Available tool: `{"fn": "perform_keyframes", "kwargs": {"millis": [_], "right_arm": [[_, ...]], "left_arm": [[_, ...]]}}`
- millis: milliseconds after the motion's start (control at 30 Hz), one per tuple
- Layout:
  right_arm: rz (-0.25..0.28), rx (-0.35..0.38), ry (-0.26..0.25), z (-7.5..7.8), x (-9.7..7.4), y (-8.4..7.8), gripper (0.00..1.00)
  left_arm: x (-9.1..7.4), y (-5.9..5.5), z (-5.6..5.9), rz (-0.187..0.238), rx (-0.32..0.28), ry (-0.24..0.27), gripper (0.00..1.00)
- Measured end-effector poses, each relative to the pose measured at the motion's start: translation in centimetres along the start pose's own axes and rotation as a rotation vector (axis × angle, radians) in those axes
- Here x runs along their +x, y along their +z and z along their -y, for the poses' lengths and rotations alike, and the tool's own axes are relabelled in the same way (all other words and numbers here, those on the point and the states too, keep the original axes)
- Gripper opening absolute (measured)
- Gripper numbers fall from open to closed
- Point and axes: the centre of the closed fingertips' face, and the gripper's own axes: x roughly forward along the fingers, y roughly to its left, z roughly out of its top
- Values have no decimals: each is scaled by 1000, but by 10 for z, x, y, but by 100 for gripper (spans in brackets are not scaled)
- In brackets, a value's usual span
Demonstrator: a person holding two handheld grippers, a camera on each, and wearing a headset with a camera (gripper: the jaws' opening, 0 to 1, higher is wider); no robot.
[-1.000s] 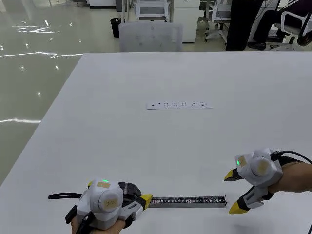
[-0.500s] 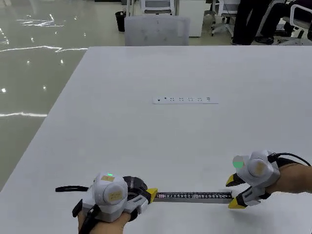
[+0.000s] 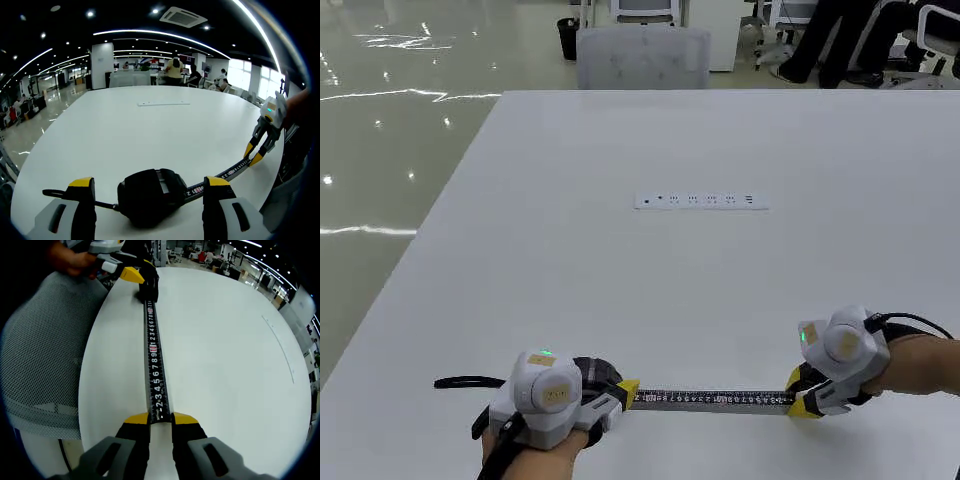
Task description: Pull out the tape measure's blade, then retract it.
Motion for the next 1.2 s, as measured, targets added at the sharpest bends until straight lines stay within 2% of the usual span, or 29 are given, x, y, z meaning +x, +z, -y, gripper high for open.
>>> {"fn": "perform_keyframes", "kwargs": {"millis": [100,200,267,333,400,567,733,900,1200], "right_arm": [[-16,-5,-2,0,1,0,15],[-56,19,-21,0,1,-1,14],[-86,-20,-38,-2,2,0,14],[-89,23,-35,-2,2,0,13],[-86,21,-37,-1,3,-1,13],[-85,23,-39,-2,2,0,13],[-82,35,-41,-1,3,-1,13],[-78,49,-41,-2,2,0,13],[-61,62,-43,-1,1,-1,13]], "left_arm": [[0,0,-2,-3,-18,8,84],[1,-8,-1,-31,-57,2,82],[1,-10,-1,-42,-50,2,75],[2,-10,0,-44,-47,2,72],[4,-12,3,-57,-69,-10,67],[7,-16,6,-83,-64,-4,63],[13,-22,2,-116,-79,20,62],[15,-22,1,-122,-104,39,62],[14,-23,2,-140,-83,30,59]]}}
